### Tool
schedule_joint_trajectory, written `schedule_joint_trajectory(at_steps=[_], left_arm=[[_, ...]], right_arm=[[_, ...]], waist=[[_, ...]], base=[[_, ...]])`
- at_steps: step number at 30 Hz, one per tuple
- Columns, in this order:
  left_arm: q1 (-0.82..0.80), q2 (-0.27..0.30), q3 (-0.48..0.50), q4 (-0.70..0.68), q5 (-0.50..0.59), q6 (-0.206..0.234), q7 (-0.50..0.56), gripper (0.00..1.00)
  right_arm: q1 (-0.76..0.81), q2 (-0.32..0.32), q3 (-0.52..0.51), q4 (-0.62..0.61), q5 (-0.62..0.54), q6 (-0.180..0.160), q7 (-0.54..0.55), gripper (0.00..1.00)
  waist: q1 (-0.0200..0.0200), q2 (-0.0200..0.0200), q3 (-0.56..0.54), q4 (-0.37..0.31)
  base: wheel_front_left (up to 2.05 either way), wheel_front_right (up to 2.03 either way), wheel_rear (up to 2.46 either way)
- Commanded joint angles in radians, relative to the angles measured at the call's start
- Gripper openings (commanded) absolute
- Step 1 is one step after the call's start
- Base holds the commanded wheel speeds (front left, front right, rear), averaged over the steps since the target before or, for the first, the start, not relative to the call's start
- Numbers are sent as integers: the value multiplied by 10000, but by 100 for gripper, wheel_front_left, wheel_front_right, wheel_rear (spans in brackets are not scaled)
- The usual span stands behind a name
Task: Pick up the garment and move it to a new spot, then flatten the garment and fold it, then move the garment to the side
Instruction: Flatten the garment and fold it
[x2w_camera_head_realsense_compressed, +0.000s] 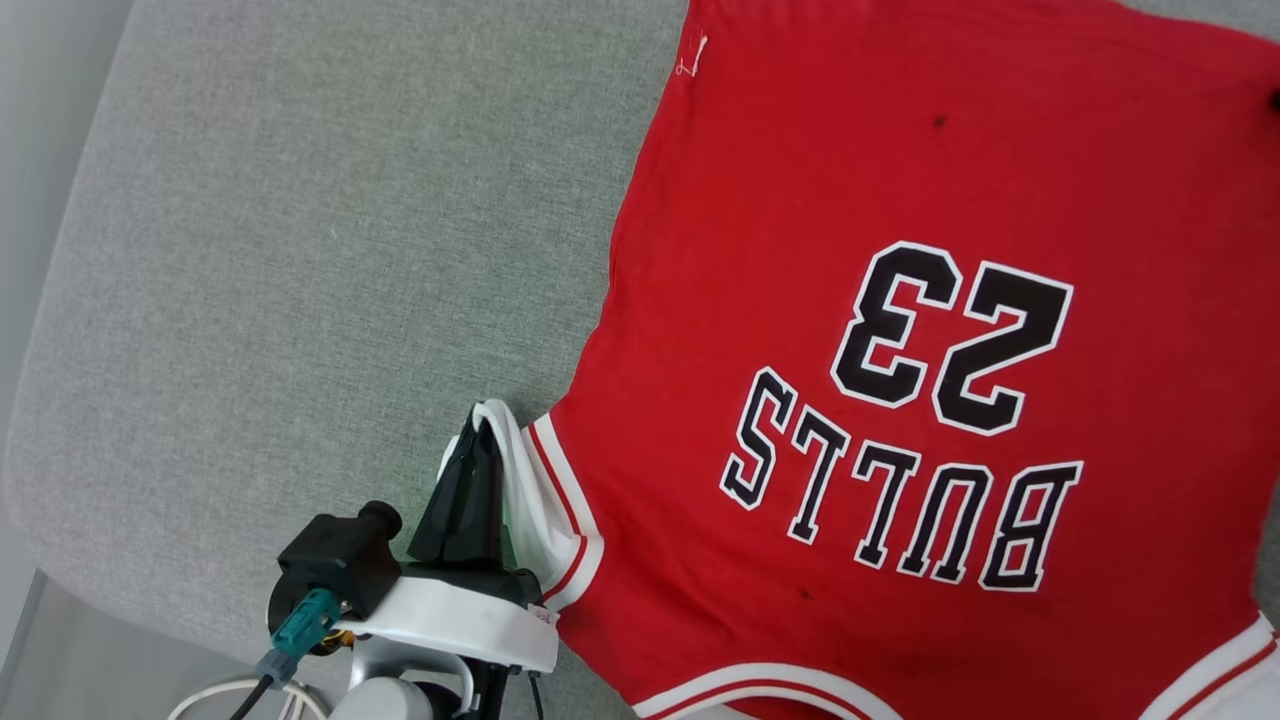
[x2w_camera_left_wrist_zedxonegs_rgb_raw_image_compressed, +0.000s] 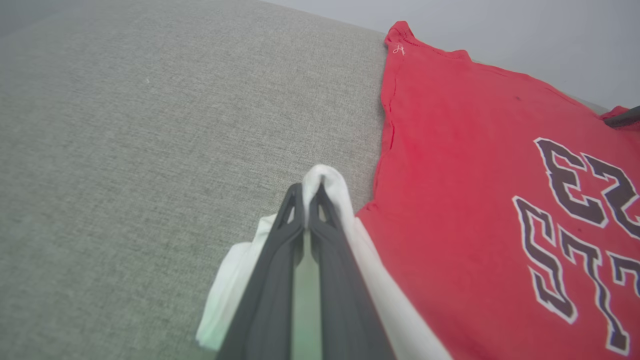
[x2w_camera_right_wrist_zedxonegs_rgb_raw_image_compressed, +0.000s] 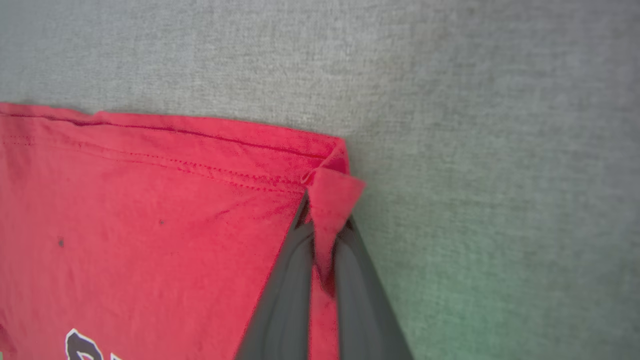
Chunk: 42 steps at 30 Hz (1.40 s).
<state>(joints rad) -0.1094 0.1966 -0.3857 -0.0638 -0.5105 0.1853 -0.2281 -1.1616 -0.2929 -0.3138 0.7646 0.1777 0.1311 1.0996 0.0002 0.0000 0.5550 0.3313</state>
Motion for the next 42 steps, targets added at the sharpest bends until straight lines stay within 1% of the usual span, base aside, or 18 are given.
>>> schedule_joint_trajectory(at_steps=[1,4,7,11,12,17,19,23,26,29,30,34,35,36,37,40,42], left_arm=[[-66,0,23,75,-5,-10,-60,0],[-17,71,86,190,-44,-34,-76,0],[142,243,200,313,-86,-15,-46,0],[435,543,376,422,-209,67,149,0],[520,630,446,435,-252,88,218,0],[1055,1211,933,459,-399,351,536,0],[1370,1438,1156,396,-497,490,665,0],[1972,1792,1493,270,-663,729,960,0],[2361,1978,1631,161,-792,850,1181,0],[2626,2053,1727,41,-907,956,1361,0],[2677,2081,1747,18,-918,981,1404,0],[2840,2168,1773,-82,-983,1065,1581,0],[2838,2162,1741,-113,-974,1072,1630,0],[2839,2158,1735,-155,-969,1119,1665,0],[2829,2166,1729,-207,-959,1141,1689,0],[2785,2182,1670,-333,-917,1210,1782,0],[2715,2199,1601,-459,-876,1232,1849,0]], right_arm=[[608,334,136,265,-57,-7,146,0],[376,129,603,-232,-90,-7,-13,0],[399,-194,1395,-779,194,-7,-194,0],[982,-737,2692,-1679,932,-7,-377,0],[1165,-972,2935,-2007,1163,-7,-363,0],[2884,-2045,4186,-3587,2255,-7,-349,0],[3818,-2402,4426,-4181,2639,-7,-352,0],[6071,-2889,4364,-5162,3198,-9,-255,0],[7965,-2901,4027,-5678,3491,-9,-316,0],[9707,-2469,3499,-5923,4013,-9,-383,0],[10206,-2412,3353,-5983,4084,-7,-444,0],[11765,-1810,3154,-6057,4481,-7,-534,0],[11981,-1726,3108,-6089,4547,-7,-618,26],[12125,-1586,3079,-6143,4651,-7,-729,80],[12191,-1443,3003,-6185,4754,-7,-894,100],[11975,-1348,2847,-6504,4699,-7,-1789,100],[11560,-1425,2688,-6800,4530,-7,-2878,100]], waist=[[-2,0,-156,-59],[-2,0,-494,-208],[-2,0,-1041,-480],[-2,0,-1968,-1016],[-2,0,-2168,-1162],[-2,0,-3289,-2220],[-2,0,-3687,-2739],[-2,0,-4373,-3650],[-2,0,-4711,-4232],[-2,0,-4852,-4675],[-2,0,-4881,-4775],[-2,0,-4897,-5128],[-2,0,-4879,-5165],[-2,0,-4855,-5206],[-2,0,-4820,-5235],[-2,0,-4721,-5243],[-2,0,-4601,-5161]], base=[[0,0,0],[0,0,0],[0,0,0],[0,0,0],[0,0,0],[0,0,0],[0,0,0],[0,0,0],[0,0,0],[0,0,0],[0,0,0],[0,0,0],[0,0,0],[0,0,0],[0,0,0],[0,0,0],[0,0,0]])
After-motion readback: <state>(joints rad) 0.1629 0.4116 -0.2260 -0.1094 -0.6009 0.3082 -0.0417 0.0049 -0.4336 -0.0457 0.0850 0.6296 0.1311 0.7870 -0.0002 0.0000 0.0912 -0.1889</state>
